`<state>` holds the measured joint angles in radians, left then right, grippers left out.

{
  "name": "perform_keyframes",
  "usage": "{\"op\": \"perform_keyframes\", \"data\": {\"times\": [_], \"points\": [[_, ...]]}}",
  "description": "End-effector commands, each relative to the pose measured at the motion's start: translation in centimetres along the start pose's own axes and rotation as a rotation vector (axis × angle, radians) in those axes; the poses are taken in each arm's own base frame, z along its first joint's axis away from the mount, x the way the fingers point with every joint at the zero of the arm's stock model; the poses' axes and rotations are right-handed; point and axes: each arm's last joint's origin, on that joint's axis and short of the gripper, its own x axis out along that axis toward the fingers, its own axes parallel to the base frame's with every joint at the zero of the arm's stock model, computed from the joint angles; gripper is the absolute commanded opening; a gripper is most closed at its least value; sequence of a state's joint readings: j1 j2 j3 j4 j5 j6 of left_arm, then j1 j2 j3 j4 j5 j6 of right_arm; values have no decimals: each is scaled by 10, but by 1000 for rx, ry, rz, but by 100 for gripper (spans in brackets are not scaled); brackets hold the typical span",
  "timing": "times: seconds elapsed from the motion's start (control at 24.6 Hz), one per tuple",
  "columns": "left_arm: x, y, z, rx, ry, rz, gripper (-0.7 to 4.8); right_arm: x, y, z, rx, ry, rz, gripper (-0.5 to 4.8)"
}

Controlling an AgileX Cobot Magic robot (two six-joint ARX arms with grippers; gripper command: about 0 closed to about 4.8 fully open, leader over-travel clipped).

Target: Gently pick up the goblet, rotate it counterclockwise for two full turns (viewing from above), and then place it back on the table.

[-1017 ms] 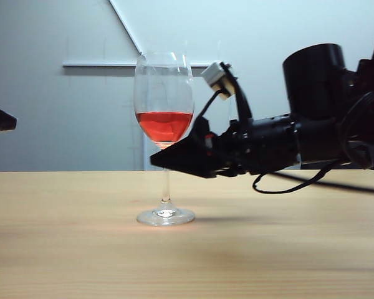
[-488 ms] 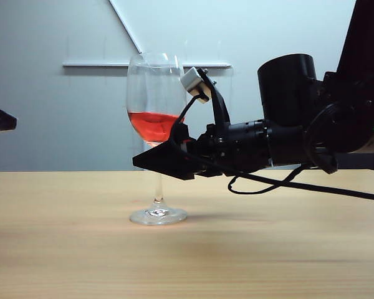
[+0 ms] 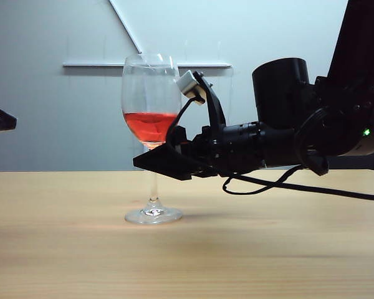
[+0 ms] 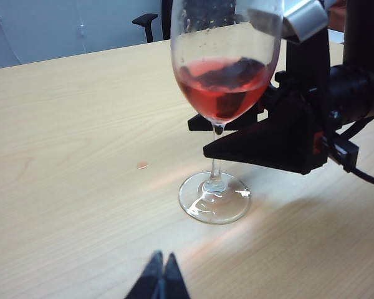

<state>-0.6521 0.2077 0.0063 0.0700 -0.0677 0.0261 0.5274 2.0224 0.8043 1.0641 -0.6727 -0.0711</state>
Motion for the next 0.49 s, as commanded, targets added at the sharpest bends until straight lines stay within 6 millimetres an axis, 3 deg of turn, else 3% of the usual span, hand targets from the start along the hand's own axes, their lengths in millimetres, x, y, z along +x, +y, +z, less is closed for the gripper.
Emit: {"op": "perform_keyframes", "data": {"times": [0.04, 0.28, 0.41, 0.49], "points": [[0, 0, 2, -1, -16, -1, -5, 1, 0, 4, 4, -20, 1, 225], [0, 0, 2, -1, -16, -1, -5, 2, -1, 4, 9, -21, 1, 195], [0, 0, 2, -1, -16, -1, -5, 2, -1, 5, 21, -26, 1, 109], [0, 0, 2, -1, -16, -1, -5, 2, -1, 6, 18, -34, 0, 88]]}}
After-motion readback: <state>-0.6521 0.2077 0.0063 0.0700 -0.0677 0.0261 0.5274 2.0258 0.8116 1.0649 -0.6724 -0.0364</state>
